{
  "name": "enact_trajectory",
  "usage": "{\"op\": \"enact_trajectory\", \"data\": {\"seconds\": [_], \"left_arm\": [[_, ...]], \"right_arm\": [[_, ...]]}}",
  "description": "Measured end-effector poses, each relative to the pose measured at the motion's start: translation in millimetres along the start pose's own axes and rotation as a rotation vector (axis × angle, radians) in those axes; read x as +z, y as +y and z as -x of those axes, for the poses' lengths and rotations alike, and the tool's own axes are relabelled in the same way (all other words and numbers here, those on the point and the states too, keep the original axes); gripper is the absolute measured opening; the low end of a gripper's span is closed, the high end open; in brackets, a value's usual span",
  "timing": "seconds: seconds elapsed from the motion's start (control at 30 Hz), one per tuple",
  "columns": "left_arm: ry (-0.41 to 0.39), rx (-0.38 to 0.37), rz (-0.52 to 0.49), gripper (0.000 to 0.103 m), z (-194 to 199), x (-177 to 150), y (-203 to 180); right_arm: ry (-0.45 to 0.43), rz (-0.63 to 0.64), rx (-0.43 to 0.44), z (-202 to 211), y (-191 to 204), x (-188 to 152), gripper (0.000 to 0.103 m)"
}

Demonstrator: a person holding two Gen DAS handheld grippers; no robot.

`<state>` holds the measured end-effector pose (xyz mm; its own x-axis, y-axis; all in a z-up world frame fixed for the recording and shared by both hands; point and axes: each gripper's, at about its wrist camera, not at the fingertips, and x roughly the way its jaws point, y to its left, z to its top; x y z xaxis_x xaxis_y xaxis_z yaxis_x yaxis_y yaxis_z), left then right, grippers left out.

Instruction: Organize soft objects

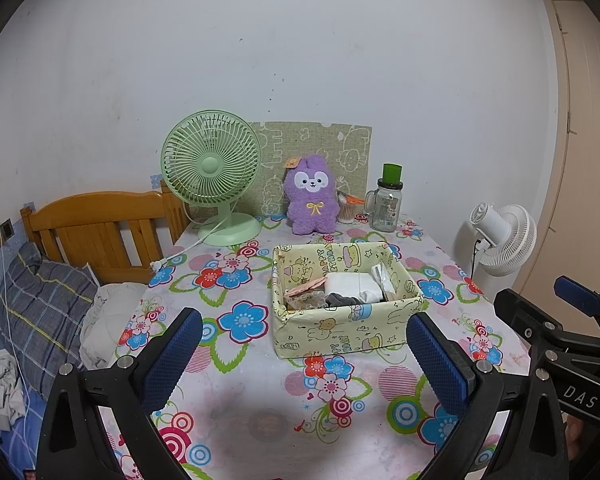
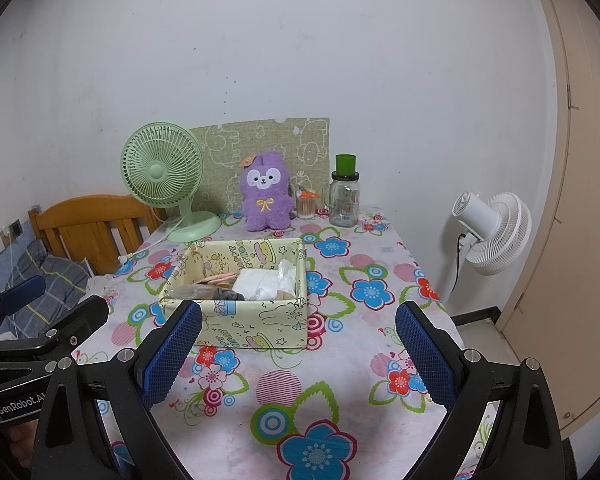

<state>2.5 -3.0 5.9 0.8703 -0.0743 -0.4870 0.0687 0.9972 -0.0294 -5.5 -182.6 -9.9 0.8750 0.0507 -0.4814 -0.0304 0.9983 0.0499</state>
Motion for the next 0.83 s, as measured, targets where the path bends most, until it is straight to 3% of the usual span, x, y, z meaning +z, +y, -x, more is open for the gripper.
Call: {"op": "enact_trajectory", "data": {"seconds": [0.83], "left_arm": [[0.003,0.014,0.031,0.103,-1.0,-2.5,9.5]], "right_arm": [[-0.002,0.004,0.014,-1.4,-1.4,1.8,0.099]]}}
